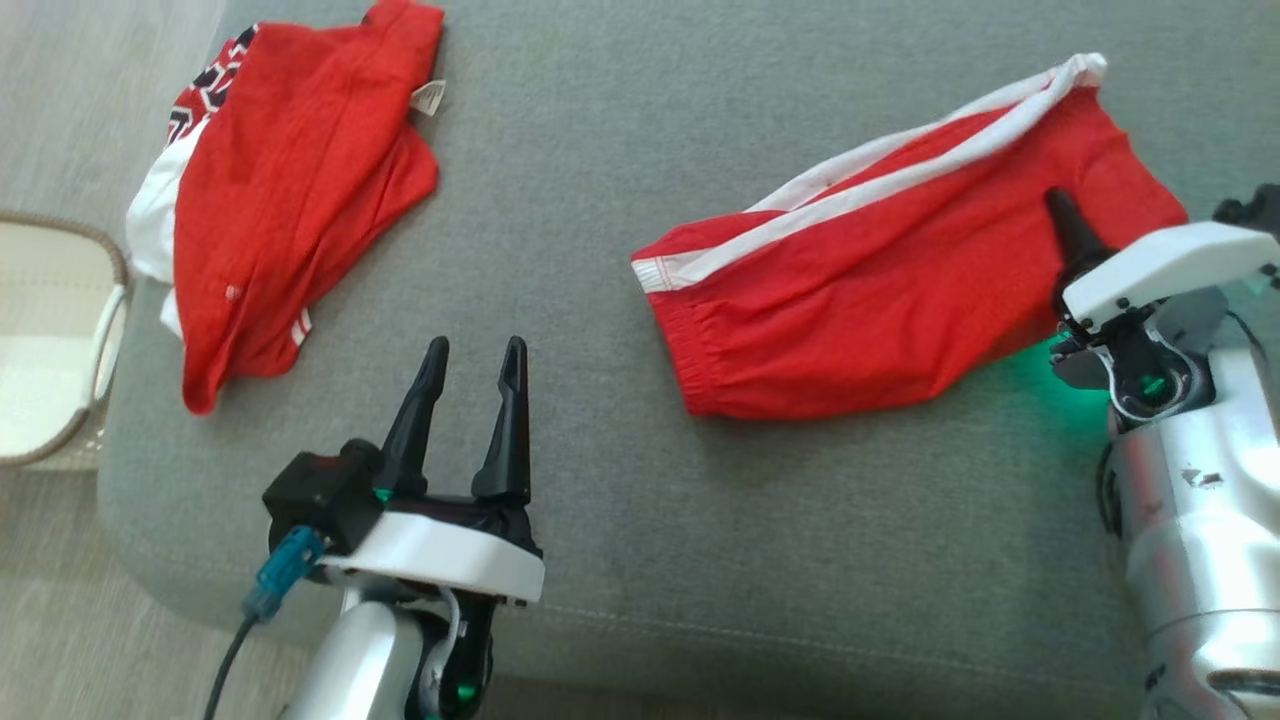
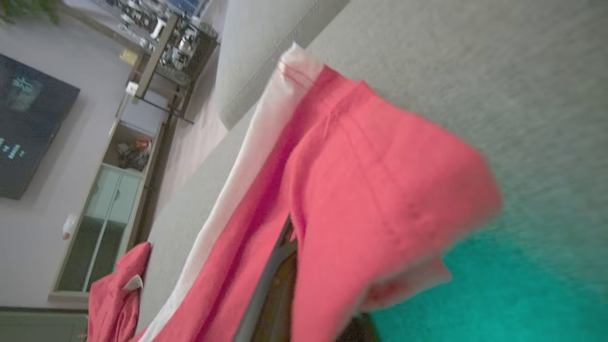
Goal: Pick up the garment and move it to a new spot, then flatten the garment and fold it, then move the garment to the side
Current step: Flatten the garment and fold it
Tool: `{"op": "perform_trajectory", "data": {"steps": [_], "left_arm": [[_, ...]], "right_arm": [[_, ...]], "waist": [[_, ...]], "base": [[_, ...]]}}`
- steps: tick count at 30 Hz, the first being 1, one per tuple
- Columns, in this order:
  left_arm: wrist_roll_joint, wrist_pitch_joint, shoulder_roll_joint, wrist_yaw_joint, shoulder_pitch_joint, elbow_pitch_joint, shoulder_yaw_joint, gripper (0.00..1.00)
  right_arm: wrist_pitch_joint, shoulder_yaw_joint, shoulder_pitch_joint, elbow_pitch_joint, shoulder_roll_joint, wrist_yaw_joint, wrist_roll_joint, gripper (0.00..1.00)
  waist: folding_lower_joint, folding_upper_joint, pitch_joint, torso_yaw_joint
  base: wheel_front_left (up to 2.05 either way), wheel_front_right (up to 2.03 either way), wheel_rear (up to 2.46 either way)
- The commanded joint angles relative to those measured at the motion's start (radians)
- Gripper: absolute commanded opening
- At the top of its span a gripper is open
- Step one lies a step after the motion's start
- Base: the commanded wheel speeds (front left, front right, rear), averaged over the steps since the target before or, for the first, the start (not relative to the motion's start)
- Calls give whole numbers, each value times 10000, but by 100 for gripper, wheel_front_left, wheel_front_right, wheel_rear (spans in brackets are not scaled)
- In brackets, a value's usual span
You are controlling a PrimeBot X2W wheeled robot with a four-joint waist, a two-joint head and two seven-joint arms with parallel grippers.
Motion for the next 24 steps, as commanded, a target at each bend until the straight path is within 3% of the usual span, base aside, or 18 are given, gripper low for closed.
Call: {"op": "perform_trajectory", "data": {"steps": [1,8,17,24], "left_arm": [[-28,-59,12,-39,-242,-282,322,100],[49,-59,12,-11,-56,-299,500,100],[149,-59,12,-82,119,-287,615,100],[221,-59,12,-155,53,-214,627,100]], "right_arm": [[-299,108,-43,-292,112,-2,114,0],[-1878,-813,251,-520,280,-2,181,0],[-2437,-1870,1218,-395,470,-2,-570,0],[-3024,-1922,1435,680,479,-2,-921,0]], "waist": [[-1,0,-146,-156],[-1,0,-523,-815],[-1,0,-831,-1574],[-1,0,-918,-1805]], "base": [[0,0,0],[0,0,0],[0,0,0],[0,0,0]]}}
